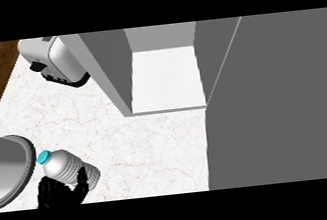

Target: Pick up the bottled water, place it into the cabinet and close the cabinet

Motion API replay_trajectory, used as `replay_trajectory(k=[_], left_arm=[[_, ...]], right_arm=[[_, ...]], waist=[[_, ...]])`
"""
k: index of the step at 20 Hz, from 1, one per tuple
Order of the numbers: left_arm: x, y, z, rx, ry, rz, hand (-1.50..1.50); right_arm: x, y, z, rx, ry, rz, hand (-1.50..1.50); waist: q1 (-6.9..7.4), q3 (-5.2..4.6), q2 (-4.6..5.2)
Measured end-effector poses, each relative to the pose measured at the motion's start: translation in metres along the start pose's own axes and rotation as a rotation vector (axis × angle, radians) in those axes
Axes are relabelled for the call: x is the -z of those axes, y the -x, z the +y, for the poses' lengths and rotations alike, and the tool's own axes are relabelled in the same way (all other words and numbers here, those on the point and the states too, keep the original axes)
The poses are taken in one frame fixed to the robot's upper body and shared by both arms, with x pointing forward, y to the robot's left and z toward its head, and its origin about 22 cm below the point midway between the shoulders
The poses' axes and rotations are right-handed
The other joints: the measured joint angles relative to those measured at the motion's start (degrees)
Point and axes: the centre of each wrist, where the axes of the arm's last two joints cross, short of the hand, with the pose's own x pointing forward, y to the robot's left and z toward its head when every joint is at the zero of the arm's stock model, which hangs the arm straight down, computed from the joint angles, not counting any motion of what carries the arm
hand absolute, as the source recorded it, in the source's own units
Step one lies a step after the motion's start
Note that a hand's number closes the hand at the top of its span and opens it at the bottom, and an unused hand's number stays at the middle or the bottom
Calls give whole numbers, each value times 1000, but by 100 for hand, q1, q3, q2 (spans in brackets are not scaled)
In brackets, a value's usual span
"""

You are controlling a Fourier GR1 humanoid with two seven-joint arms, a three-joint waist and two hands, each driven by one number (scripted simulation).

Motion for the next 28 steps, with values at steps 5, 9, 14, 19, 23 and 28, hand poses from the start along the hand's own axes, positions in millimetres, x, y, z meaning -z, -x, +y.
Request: replay_trajectory(k=[5,9,14,19,23,28], left_arm=[[10,-3,-20,8,65,-46,150],[27,0,-47,-13,305,36,150],[39,1,-78,-48,540,117,150],[37,-12,-114,-73,678,139,150],[29,-27,-142,-81,755,152,150],[8,-51,-186,-104,829,141,150]], right_arm=[[-1,1,1,6,8,-7,-150],[2,5,3,25,-1,-31,-150],[5,6,7,44,-1,-40,-150],[6,6,5,31,7,-47,-150],[10,7,3,22,1,-56,-150],[11,8,-2,2,-7,-59,-150]], waist=[[-11,3,-6],[-104,1,6],[-89,-1,8],[5,6,-12],[36,9,-18],[46,10,-24]])
